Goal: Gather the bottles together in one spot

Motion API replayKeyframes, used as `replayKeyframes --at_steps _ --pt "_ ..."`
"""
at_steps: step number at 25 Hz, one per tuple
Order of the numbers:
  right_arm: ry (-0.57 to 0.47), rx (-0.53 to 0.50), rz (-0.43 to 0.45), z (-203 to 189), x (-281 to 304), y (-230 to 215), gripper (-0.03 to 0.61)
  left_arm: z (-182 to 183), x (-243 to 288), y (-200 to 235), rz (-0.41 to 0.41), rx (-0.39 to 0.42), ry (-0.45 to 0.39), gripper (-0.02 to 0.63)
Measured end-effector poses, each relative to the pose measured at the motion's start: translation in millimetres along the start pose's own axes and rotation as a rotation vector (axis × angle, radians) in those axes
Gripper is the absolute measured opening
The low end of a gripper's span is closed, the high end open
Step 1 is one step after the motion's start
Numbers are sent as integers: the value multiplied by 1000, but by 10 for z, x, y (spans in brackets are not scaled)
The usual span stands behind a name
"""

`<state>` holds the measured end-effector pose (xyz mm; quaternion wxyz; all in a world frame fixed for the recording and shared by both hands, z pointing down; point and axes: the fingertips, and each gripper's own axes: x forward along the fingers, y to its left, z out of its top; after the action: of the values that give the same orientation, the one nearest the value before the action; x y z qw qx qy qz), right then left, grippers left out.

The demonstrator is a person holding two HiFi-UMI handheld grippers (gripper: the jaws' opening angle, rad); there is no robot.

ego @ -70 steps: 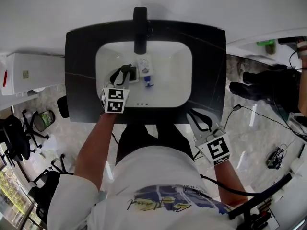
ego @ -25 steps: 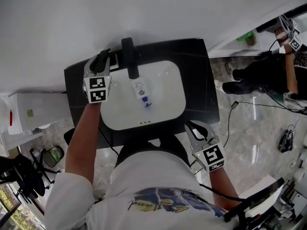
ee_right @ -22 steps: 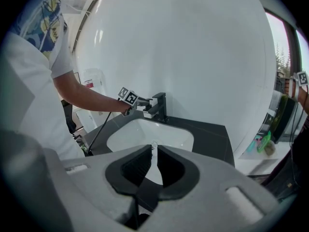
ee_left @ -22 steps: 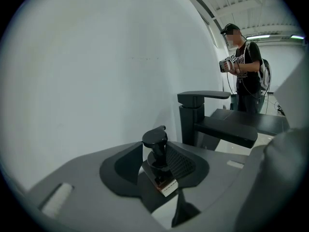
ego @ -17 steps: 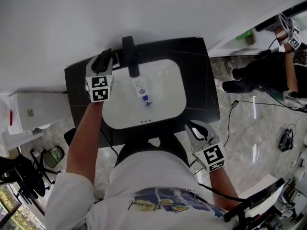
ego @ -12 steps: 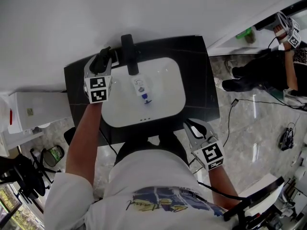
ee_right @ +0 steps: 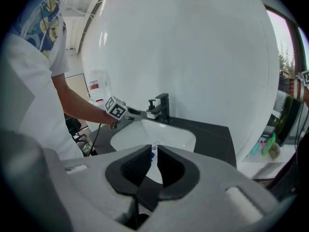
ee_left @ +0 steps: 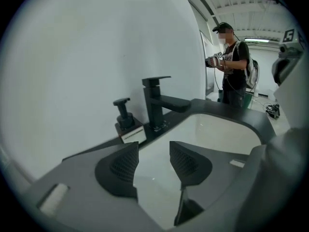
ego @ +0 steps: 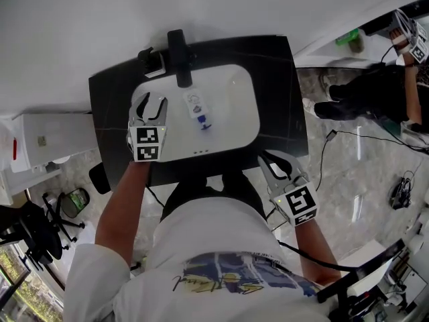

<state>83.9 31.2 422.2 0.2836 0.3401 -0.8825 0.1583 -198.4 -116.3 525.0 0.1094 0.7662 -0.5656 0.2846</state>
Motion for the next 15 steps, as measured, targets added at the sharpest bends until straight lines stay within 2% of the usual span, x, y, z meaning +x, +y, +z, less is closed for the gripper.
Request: replayKeyframes --at_steps 3,7,15 --pt "2 -6 18 -18 -2 -30 38 -258 3 -449 -114 89 60 204" --pt "9 -3 31 -92 -24 -100 38 -510 56 -960 -270 267 125 184" --pt "24 59 25 -235 -85 -202 38 -816 202 -1436 -476 518 204 163"
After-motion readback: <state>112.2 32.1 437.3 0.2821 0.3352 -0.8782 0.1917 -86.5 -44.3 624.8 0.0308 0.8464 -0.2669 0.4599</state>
